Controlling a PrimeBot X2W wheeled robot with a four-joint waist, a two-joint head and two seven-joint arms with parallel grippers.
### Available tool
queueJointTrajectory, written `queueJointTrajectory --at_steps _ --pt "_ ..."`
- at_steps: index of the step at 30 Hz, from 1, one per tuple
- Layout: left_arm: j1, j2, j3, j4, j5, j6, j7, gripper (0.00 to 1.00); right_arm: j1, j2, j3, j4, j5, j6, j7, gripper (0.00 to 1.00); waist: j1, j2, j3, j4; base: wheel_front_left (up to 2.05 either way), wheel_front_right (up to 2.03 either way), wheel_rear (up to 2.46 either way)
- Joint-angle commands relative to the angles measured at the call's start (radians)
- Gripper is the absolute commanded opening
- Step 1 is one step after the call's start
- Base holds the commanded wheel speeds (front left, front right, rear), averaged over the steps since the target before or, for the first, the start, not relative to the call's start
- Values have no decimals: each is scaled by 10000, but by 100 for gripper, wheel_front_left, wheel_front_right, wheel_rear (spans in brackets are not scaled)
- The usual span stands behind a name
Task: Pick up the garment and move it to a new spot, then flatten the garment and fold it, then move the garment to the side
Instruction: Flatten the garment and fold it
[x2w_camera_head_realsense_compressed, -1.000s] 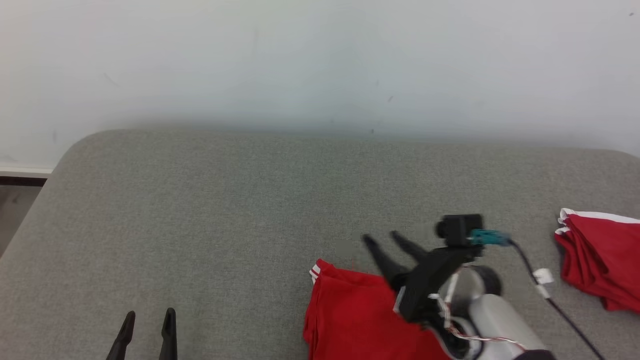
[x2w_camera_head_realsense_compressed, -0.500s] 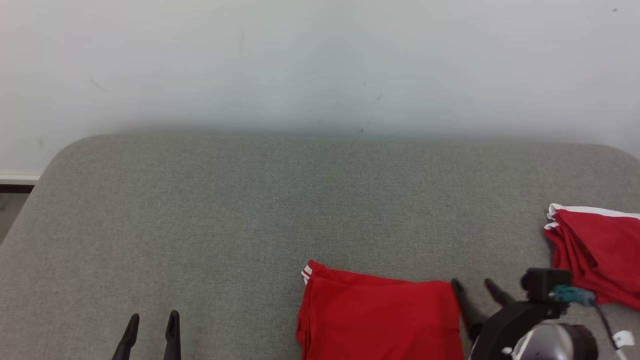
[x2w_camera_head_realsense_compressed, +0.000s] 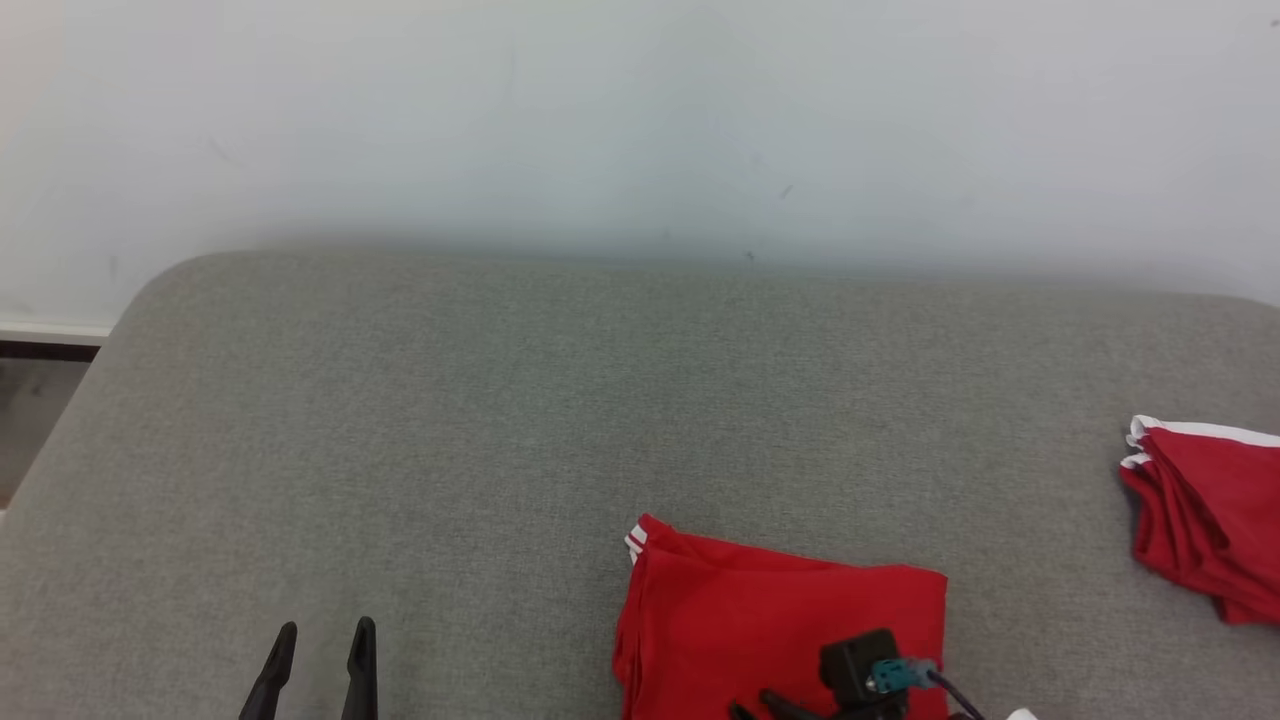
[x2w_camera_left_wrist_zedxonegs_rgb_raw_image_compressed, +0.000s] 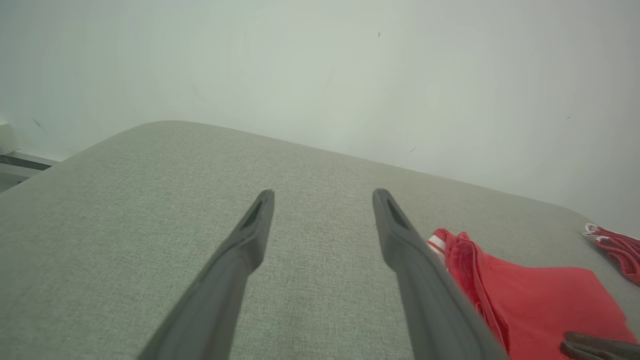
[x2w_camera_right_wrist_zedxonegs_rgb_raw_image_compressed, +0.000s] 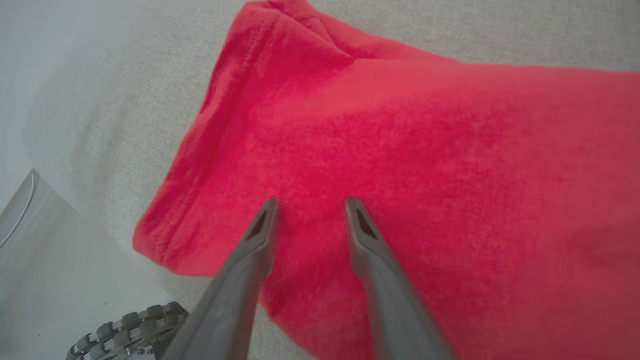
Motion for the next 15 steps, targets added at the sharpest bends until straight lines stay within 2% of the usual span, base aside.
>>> queueJointTrajectory --at_steps 1,9,12,15 --pt "-61 26 20 64 -114 -5 -75 100 -181 -7 232 369 43 -27 -170 0 0 1 22 177 0 0 0" --pt "-19 99 74 144 -168 -47 -103 100 -507 -9 1290 1359 280 -27 69 0 0 1 -57 352 0 0 0" --pt "74 109 121 152 -139 -21 -94 100 -492 -9 1668 1401 730 -27 2 0 0 1 -110 292 0 0 0" --pt "163 109 143 128 -117 6 -97 100 -416 -9 1929 1137 1715 -27 -119 0 0 1 -182 170 0 0 0"
